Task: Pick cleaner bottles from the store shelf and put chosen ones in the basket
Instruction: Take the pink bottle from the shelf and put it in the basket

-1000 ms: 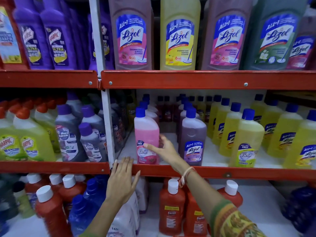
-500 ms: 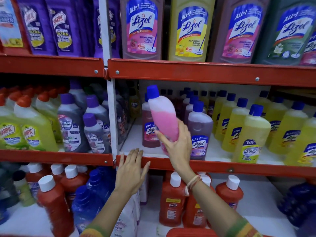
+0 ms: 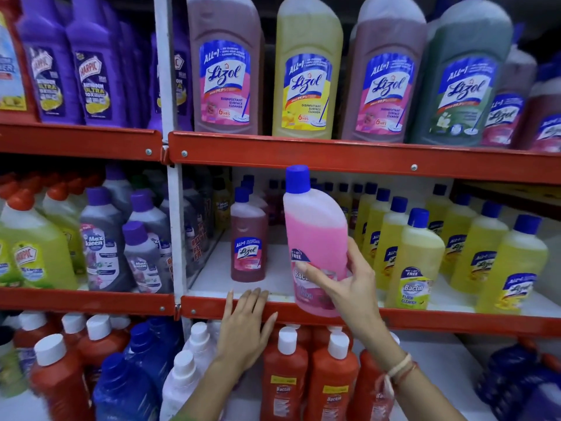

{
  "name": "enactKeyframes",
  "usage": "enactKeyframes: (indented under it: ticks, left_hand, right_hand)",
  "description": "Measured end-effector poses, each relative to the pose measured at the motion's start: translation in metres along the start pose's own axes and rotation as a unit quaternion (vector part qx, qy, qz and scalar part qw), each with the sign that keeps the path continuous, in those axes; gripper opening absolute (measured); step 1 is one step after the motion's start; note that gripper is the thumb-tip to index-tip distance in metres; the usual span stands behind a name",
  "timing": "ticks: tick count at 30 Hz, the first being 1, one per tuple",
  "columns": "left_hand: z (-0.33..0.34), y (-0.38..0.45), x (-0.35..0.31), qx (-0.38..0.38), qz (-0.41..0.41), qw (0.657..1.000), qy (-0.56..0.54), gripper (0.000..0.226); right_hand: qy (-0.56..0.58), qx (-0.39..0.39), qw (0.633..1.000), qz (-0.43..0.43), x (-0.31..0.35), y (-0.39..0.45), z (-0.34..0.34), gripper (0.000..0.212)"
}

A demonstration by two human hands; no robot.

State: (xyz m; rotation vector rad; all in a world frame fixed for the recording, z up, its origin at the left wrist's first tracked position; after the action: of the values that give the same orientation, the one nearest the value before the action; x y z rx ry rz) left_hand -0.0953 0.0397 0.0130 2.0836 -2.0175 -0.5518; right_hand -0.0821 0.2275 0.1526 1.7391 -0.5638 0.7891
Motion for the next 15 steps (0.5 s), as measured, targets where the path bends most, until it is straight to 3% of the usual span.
enactKeyframes:
  ticks: [4,6,8,12,15]
  left_hand:
    - [0.002,-0.002,0.001,0.002,0.012,1.0,-0.005,0.068]
    - [0.002,-0.001,0.001,0.003,0.016,1.0,0.0,0.072]
    - [0.003,0.0,0.001,0.01,0.008,1.0,0.003,0.072]
    - [0.003,0.001,0.001,0.002,-0.01,1.0,-0.007,0.067]
    - [0.003,0.001,-0.001,-0.001,-0.007,1.0,0.004,0.068]
  right_hand:
    - [0.234,0.111,0.965,0.041,-0.01,0.002,0.006,0.054]
    - [0.326,0.165,0.927,0.082,-0.024,0.0,0.016,0.07]
    - [0.399,0.225,0.881,0.119,-0.034,-0.005,0.026,0.072]
    - [0.445,0.313,0.826,0.148,-0.041,-0.02,0.035,0.07]
    - [0.454,0.334,0.809,0.165,-0.042,-0.024,0.033,0.073]
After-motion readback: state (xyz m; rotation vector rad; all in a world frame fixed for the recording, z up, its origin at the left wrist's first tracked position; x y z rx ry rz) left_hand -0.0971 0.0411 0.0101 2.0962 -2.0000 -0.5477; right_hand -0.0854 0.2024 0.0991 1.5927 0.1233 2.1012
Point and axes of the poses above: each hand's wrist, its own y-axis towards the middle knuckle, its own z-axis out of the palm, x = y × z, the point moved 8 cm from there along y, towards the middle knuckle, and after that the axes turned 8 degrees about x, right-handed, at the moved point
